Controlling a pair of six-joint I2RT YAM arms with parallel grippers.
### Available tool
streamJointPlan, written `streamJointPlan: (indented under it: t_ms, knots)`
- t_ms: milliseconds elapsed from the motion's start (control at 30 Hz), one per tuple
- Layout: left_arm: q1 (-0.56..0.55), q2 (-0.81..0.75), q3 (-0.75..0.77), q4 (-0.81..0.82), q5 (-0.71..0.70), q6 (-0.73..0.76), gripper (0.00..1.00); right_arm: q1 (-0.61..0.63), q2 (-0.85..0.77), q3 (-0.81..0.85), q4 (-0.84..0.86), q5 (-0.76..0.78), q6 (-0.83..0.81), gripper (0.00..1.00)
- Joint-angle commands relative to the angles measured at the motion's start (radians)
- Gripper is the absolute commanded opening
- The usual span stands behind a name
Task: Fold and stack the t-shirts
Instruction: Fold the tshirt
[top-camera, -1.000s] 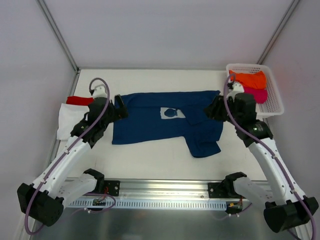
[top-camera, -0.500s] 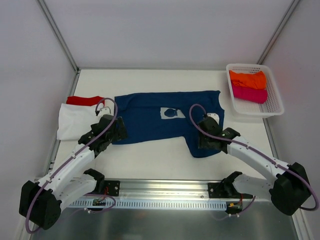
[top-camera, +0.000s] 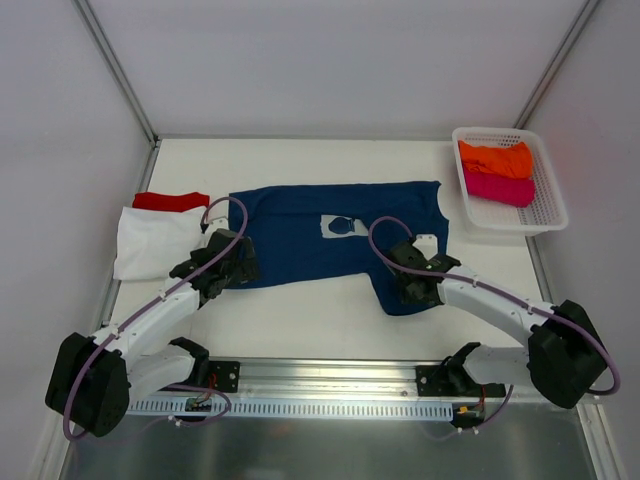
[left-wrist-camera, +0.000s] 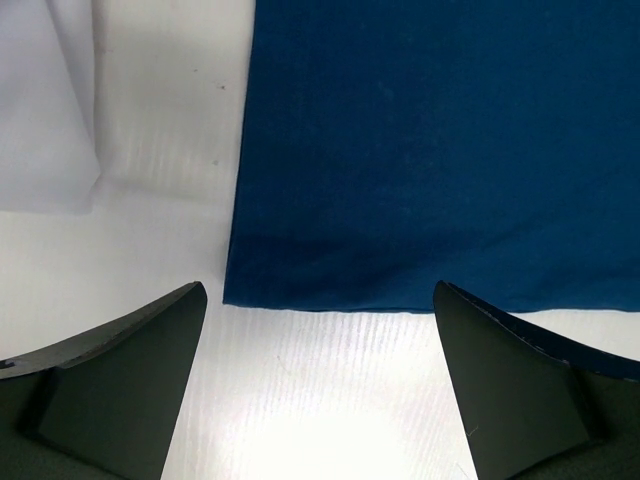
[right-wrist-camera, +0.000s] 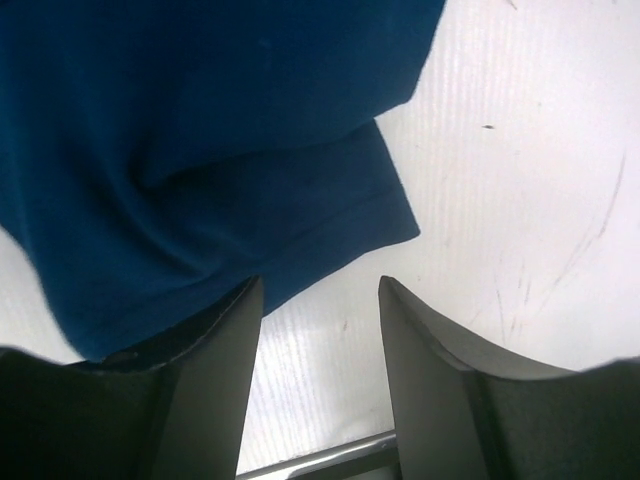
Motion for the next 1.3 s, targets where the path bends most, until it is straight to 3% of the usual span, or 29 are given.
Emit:
streamJointPlan:
  t_ms: [0,267,567,1267]
  knots:
    - [-0.010,-0.001,0.007,0.041,0.022,0.017,0.99,0.007,0.041,0.038,-0.064,0.088,0.036,0.54]
    - [-0.012,0.001,0.017,0.044,0.026,0.036,0.99,-0.035,0.165,0.105,-0.057,0.122,0.004,0.60]
    - [-0.009,0.011,0.019,0.043,0.036,0.049,0.99,-0.183,0.107,0.029,0.087,-0.022,-0.096,0.60]
    - [-0.009,0.091,0.046,0.043,0.071,0.048,0.99,-0.200,0.171,0.028,0.153,-0.103,-0.125,0.60]
